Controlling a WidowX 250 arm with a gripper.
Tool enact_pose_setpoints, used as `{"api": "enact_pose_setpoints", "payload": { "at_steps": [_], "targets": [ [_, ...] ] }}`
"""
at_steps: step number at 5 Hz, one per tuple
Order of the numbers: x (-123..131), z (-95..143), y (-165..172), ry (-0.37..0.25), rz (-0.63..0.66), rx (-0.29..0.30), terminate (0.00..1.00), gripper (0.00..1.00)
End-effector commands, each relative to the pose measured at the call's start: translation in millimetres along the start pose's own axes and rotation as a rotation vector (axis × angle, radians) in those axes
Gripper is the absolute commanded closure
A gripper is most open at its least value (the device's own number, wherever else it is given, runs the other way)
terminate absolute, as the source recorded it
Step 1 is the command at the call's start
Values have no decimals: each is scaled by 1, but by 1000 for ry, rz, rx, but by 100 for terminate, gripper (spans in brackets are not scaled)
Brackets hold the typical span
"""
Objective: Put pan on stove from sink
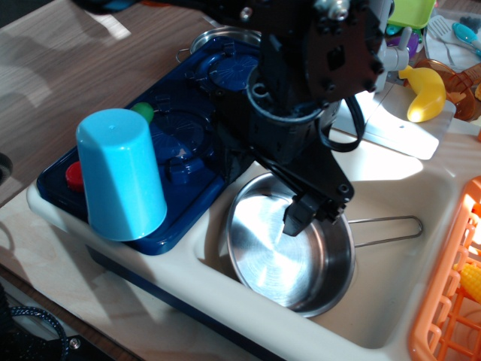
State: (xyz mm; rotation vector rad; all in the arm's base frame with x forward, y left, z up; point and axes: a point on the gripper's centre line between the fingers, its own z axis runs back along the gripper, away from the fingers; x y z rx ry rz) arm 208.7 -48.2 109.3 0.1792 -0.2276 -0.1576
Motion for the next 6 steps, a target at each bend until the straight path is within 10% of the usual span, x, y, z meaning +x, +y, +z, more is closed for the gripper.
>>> {"api": "enact_pose_setpoints", "payload": {
  "at_steps": [1,2,6],
  "targets": [
    [4,-1,14,-28,-18,-6,0,0],
    [4,-5,11,-16,-18,-15,0,100],
    [14,24,-3,41,-28,22,0,100]
  ]
}}
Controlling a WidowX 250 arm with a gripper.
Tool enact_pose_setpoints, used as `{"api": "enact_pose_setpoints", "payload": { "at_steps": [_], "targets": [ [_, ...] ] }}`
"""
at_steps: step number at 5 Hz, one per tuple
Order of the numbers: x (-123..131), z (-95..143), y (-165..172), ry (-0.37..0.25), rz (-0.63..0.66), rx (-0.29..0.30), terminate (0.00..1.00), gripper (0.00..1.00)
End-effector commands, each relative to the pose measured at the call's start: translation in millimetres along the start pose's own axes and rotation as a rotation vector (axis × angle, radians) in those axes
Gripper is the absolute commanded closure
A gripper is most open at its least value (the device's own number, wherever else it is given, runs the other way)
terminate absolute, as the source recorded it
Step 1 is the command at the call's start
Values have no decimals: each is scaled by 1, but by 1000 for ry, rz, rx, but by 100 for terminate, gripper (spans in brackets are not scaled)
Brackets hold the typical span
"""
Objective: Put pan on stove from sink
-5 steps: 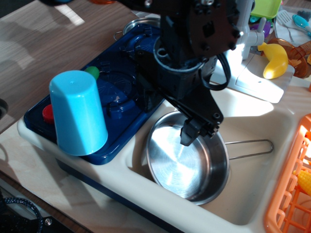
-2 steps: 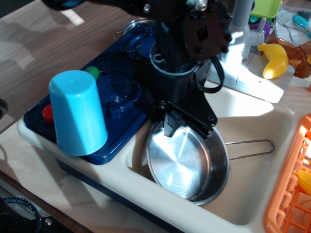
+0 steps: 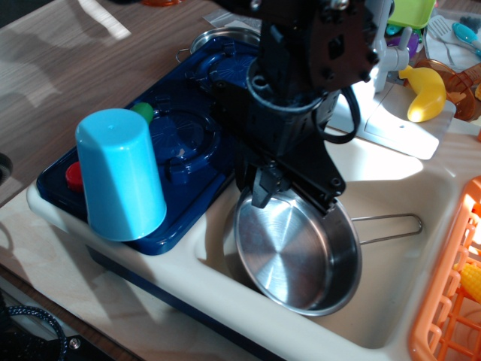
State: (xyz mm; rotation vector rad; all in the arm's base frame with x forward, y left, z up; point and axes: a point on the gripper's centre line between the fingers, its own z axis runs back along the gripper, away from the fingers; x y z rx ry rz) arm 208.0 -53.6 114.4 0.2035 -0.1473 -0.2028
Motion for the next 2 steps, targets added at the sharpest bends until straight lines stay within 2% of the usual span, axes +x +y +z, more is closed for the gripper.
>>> {"api": "enact_pose_setpoints", "payload": {
  "at_steps": [1,2],
  "targets": [
    [12,37,10,-30,-11,70,0,100],
    [12,50,26,-26,-48,110,0,100]
  ]
}}
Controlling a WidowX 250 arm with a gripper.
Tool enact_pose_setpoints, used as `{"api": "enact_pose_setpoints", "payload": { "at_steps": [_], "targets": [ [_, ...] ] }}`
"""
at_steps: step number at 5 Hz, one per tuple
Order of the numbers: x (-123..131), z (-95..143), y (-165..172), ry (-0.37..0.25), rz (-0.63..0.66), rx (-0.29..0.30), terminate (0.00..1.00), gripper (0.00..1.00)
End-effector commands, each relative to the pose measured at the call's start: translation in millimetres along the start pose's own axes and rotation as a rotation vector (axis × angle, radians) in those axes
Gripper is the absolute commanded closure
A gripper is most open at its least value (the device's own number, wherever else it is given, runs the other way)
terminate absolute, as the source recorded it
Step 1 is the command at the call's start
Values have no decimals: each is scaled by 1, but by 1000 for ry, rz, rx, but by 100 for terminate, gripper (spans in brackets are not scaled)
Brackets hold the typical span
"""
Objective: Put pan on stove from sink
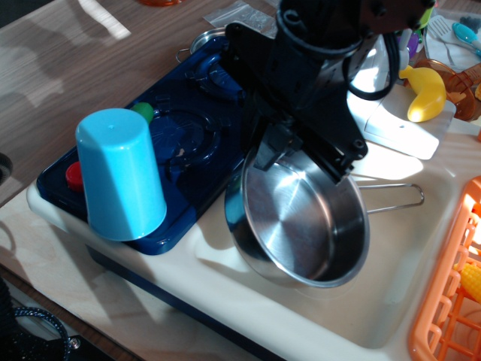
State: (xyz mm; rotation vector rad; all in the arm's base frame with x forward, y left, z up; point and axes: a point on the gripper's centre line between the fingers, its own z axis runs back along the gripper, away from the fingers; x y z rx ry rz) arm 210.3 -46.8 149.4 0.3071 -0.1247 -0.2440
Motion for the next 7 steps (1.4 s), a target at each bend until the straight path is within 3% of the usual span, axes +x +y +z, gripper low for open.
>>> {"api": "enact_pose_setpoints", "payload": {
  "at_steps": [1,3,5,7],
  "targets": [
    [1,20,40,-56,-44,41,0,100],
    [-3,27,78,-43,-92,43,0,100],
    [9,33,111,-53,-137,76,0,100],
    [13,30,139,-92,-160,93,0,100]
  ]
}}
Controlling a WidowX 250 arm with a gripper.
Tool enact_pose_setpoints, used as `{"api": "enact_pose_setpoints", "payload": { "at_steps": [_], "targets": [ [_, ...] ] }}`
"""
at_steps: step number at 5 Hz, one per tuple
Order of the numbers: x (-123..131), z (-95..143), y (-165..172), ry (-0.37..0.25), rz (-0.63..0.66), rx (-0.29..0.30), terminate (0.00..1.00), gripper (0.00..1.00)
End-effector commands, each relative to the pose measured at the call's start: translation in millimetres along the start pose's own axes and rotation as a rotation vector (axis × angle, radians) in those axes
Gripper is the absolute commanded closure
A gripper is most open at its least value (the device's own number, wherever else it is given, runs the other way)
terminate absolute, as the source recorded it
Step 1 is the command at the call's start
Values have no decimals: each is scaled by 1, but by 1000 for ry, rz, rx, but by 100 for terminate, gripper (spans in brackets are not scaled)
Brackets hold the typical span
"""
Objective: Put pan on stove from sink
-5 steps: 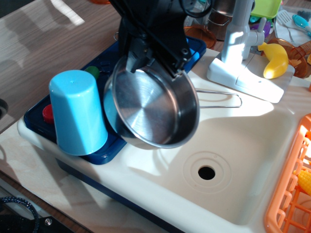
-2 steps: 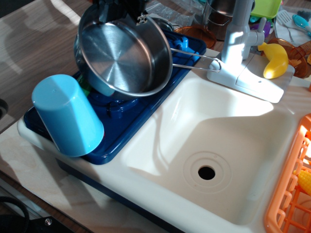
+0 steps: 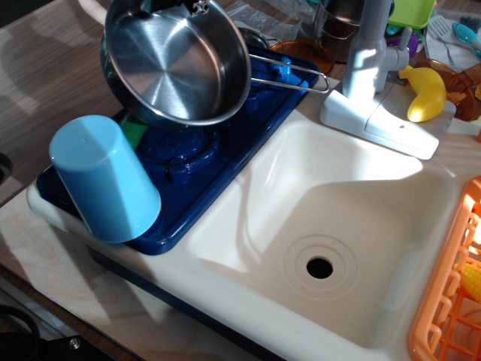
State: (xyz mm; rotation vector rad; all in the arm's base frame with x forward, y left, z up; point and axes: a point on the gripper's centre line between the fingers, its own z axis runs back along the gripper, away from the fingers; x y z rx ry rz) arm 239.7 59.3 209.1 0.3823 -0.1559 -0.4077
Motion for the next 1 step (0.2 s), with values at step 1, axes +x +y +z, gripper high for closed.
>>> {"api": "enact_pose_setpoints", "payload": {
  "at_steps": [1],
  "targets": [
    [18,1,26,-85,-1,39,100,100]
  ]
}}
